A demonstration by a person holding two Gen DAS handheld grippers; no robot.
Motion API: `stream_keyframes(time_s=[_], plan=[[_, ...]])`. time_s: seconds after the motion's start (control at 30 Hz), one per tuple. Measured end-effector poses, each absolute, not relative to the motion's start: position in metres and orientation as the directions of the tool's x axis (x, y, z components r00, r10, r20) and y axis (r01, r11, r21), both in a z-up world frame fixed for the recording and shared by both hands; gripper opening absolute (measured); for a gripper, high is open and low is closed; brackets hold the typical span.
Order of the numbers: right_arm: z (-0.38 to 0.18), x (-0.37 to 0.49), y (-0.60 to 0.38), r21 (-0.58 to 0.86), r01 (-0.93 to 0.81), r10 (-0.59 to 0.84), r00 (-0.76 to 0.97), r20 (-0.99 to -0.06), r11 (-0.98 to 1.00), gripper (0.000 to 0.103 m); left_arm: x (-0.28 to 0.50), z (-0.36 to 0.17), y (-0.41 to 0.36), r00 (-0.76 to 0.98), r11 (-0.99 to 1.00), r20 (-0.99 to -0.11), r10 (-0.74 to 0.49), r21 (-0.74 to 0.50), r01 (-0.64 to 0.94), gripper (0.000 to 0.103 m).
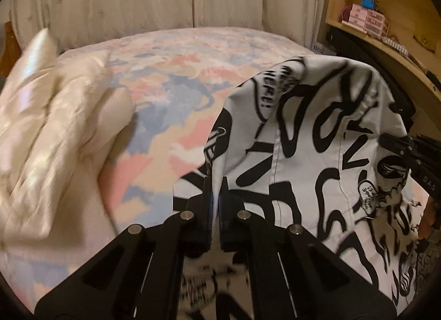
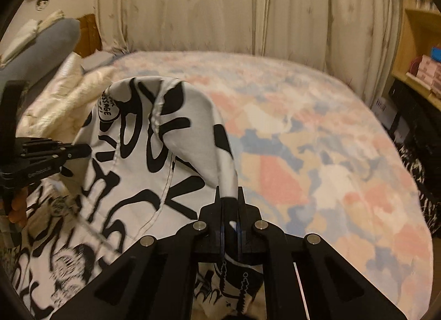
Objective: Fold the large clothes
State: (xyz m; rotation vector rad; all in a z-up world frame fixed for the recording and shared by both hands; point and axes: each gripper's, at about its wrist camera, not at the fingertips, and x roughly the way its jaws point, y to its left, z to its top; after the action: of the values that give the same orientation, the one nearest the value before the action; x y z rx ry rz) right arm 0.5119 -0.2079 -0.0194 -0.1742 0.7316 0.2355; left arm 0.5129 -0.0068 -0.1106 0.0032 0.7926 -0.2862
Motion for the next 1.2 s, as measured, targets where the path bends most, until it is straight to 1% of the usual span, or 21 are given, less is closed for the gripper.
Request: stream_keyframes(time_s=[0.17, 0.33, 0.5, 0.63, 0.7, 0.8, 0.83, 0.87, 0.9, 0.93, 1.0, 1.03, 1.1, 1.17, 1.2], plan=[[-0.005, 0.432, -0.211, -0.118, -0.291, 0.159, 0.77, -0.618, 0.95, 0.003, 0.444, -0.099, 0.012, 0.708, 0.961, -0.652, -0.27, -0.137, 0.241, 0.001], [-0.005, 0.345, -0.215, -0.144, -0.315, 0.168, 0.777, -0.607, 0.938, 0.002, 0.369, -0.095, 0.029, 0.711, 0.951, -0.633, -0.307, -0.173, 0.257, 0.001], [-0.014, 0.272, -0.224, -0.113, -0.301, 0.16, 0.745, -0.648, 0.947, 0.002, 0.294, -0.105, 0.038, 0.673, 0.933, -0.654, -0.347, -0.169, 0.317, 0.001], [-0.029, 0.232, -0.231, -0.091, -0.245, 0.113, 0.703, -0.702, 0.965, 0.002, 0.243, -0.117, 0.047, 0.623, 0.921, -0.685, -0.377, -0.208, 0.328, 0.001], [-0.033, 0.213, -0.239, -0.029, -0.222, 0.133, 0.678, -0.723, 0.975, 0.003, 0.228, -0.123, 0.054, 0.596, 0.911, -0.694, -0.404, -0.245, 0.331, 0.001], [-0.037, 0.193, -0.252, 0.061, -0.184, 0.166, 0.64, -0.75, 0.981, 0.008, 0.205, -0.124, 0.056, 0.563, 0.897, -0.707, -0.429, -0.261, 0.356, 0.003], [-0.037, 0.186, -0.254, 0.09, -0.175, 0.182, 0.628, -0.757, 0.98, 0.015, 0.2, -0.123, 0.056, 0.552, 0.893, -0.711, -0.436, -0.264, 0.365, 0.007], [-0.036, 0.182, -0.258, 0.122, -0.167, 0.2, 0.618, -0.761, 0.978, 0.027, 0.194, -0.12, 0.057, 0.537, 0.885, -0.714, -0.45, -0.277, 0.374, 0.011], [-0.034, 0.176, -0.261, 0.153, -0.154, 0.216, 0.616, -0.758, 0.976, 0.034, 0.195, -0.117, 0.058, 0.529, 0.879, -0.711, -0.463, -0.29, 0.379, 0.025], [-0.03, 0.17, -0.263, 0.184, -0.141, 0.232, 0.62, -0.749, 0.973, 0.048, 0.194, -0.112, 0.059, 0.518, 0.868, -0.705, -0.485, -0.316, 0.383, 0.048], [-0.02, 0.163, -0.265, 0.253, -0.136, 0.282, 0.625, -0.728, 0.958, 0.063, 0.191, -0.101, 0.065, 0.512, 0.843, -0.673, -0.534, -0.377, 0.383, 0.066], [-0.015, 0.16, -0.266, 0.29, -0.137, 0.31, 0.625, -0.716, 0.947, 0.065, 0.189, -0.093, 0.068, 0.508, 0.82, -0.645, -0.571, -0.417, 0.393, 0.067], [-0.008, 0.16, -0.265, 0.374, -0.144, 0.38, 0.609, -0.696, 0.916, 0.07, 0.194, -0.081, 0.069, 0.493, 0.789, -0.616, -0.614, -0.463, 0.404, 0.068], [-0.007, 0.158, -0.263, 0.462, -0.137, 0.448, 0.585, -0.676, 0.876, 0.083, 0.199, -0.071, 0.072, 0.47, 0.738, -0.569, -0.675, -0.539, 0.407, 0.07], [-0.004, 0.162, -0.262, 0.496, -0.133, 0.474, 0.576, -0.666, 0.858, 0.085, 0.207, -0.067, 0.073, 0.461, 0.718, -0.552, -0.695, -0.567, 0.403, 0.073]])
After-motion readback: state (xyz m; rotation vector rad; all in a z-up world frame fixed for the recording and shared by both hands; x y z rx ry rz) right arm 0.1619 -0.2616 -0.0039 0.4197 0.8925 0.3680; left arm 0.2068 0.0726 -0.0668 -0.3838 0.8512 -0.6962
